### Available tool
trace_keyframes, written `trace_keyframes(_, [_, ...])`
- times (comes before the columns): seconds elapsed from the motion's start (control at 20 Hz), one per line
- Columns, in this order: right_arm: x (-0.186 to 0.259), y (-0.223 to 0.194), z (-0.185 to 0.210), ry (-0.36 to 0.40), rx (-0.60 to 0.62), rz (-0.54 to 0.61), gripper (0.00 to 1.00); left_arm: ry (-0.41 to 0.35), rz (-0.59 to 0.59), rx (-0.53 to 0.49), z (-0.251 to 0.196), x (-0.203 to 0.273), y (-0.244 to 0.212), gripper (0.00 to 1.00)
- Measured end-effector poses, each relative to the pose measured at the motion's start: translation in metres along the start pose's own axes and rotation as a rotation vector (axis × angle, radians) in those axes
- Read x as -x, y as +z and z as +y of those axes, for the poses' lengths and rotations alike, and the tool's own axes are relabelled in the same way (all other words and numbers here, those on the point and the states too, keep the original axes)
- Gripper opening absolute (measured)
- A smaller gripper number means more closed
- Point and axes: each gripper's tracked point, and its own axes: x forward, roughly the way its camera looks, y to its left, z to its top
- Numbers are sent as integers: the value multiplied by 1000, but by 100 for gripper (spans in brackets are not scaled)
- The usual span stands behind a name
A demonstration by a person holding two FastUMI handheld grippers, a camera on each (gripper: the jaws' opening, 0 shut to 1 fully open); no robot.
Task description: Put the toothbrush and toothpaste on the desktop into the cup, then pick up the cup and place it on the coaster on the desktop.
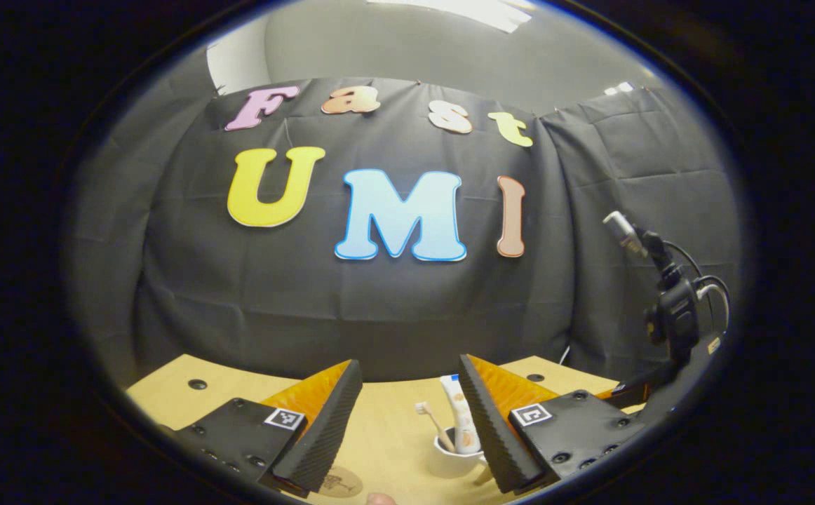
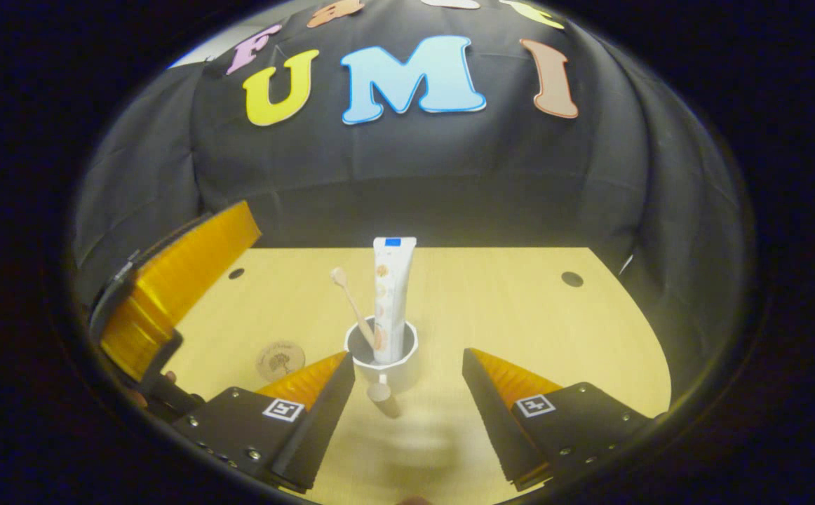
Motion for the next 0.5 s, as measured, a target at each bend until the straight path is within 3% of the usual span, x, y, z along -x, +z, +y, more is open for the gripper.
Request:
trace_keyframes(0.15, [-14,-12,13,23,-2,72,94,22,9,-6,13,8,3,91])
trace_keyframes(0.5, [-42,-43,18,-2,17,271,93,94,36,-15,47,30,5,91])
